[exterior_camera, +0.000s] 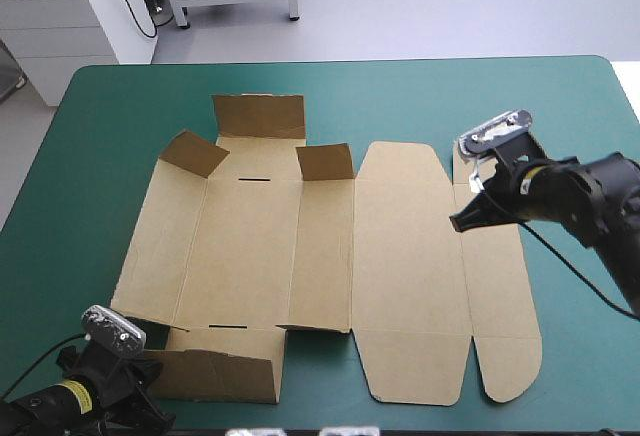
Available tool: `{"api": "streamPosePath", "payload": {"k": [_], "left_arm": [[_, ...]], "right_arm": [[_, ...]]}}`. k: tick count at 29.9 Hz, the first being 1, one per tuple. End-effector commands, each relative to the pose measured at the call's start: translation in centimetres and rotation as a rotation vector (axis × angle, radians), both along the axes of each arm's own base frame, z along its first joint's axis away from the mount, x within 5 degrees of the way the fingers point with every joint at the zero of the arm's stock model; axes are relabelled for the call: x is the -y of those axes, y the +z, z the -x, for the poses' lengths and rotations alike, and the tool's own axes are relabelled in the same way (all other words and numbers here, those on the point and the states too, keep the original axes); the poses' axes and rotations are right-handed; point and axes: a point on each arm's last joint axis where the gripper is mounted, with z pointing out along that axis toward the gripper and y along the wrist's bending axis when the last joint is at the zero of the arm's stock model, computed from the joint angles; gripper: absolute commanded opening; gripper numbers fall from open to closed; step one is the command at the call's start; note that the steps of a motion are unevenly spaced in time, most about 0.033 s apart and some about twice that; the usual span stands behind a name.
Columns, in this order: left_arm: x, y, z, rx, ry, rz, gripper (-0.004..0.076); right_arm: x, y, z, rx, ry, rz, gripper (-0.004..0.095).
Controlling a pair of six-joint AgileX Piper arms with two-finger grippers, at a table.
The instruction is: Fold the box
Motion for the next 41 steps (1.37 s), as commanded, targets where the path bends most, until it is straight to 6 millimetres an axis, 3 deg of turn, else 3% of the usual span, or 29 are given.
{"api": "streamPosePath", "payload": {"k": [1,11,23,31,38,41], "left_arm": [[0.3,1.0,-0.4,0.048,-0.001,0.036,-0.0008],[0.3,1.0,-0.4,0.048,-0.001,0.036,-0.0008],[0.3,1.0,-0.4,0.048,-0.001,0.036,-0.0008],[0.3,1.0,-0.4,0.048,-0.001,0.036,-0.0008],[0.3,0.9,-0.4,0.047,-0.001,0.035,-0.0008],[0.2,2.3,0.0,0.045,-0.004,0.044,-0.0008]], "right_arm": [[1.2,1.2,3.0,0.124,-0.014,-0.031,-0.0019],[3.5,-1.0,10.2,0.184,-0.053,-0.094,-0.0019],[5.1,-5.0,15.3,0.225,-0.061,-0.116,-0.0019],[5.8,-6.3,17.6,0.281,-0.084,-0.158,-0.0019],[6.0,-6.8,18.2,0.278,-0.121,-0.204,-0.0020],[6.0,-6.8,18.1,0.285,-0.120,-0.206,-0.0019]]}}
